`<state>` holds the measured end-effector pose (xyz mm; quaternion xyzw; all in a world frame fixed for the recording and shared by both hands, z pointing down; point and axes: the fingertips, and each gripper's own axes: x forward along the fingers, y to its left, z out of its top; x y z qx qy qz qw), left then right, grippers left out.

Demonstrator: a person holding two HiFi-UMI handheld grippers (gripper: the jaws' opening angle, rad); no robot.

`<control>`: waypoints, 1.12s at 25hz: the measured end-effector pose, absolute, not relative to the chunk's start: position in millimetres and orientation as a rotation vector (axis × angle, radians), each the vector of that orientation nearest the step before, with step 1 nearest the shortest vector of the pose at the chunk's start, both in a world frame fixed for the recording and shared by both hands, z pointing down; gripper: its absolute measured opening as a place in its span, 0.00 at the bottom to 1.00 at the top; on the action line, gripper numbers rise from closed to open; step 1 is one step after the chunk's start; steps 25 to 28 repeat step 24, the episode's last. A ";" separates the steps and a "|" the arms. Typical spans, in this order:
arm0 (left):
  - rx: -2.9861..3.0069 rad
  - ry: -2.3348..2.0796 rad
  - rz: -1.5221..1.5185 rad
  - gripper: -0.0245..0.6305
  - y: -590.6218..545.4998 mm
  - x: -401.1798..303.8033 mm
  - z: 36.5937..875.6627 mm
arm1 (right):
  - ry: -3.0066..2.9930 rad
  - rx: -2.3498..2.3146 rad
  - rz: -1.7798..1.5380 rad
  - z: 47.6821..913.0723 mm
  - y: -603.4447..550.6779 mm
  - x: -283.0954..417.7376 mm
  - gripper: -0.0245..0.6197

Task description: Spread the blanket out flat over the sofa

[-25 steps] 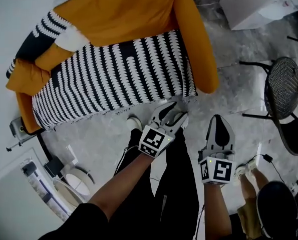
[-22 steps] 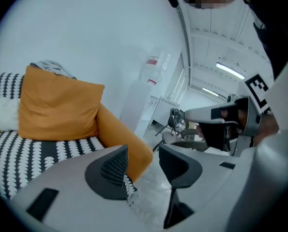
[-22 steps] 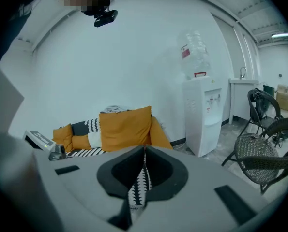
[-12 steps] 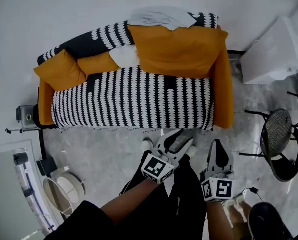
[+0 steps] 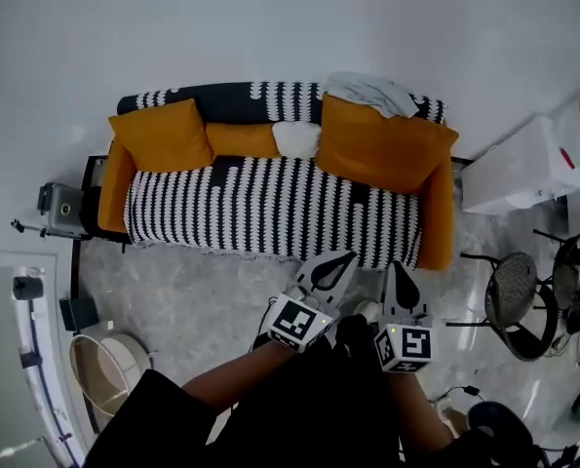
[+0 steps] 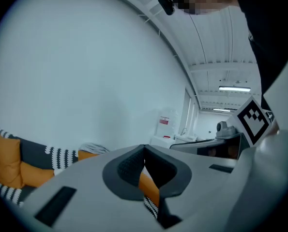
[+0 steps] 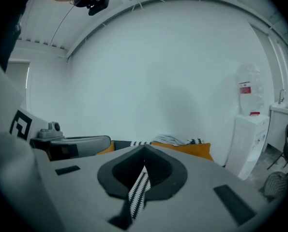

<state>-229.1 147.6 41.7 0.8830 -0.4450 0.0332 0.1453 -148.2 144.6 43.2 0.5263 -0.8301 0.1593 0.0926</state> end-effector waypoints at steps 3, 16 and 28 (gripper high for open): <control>2.562 -1.343 0.084 0.06 161.0 -268.2 2.5 | -2.523 1.529 0.424 12.3 159.7 -194.2 0.09; 2.561 -1.404 -0.067 0.06 154.7 -343.2 -49.7 | -2.616 1.482 0.168 -54.2 161.4 -291.6 0.09; 2.632 -1.315 -0.032 0.06 154.3 -341.1 -48.0 | -2.552 1.586 0.100 -57.9 162.5 -286.3 0.09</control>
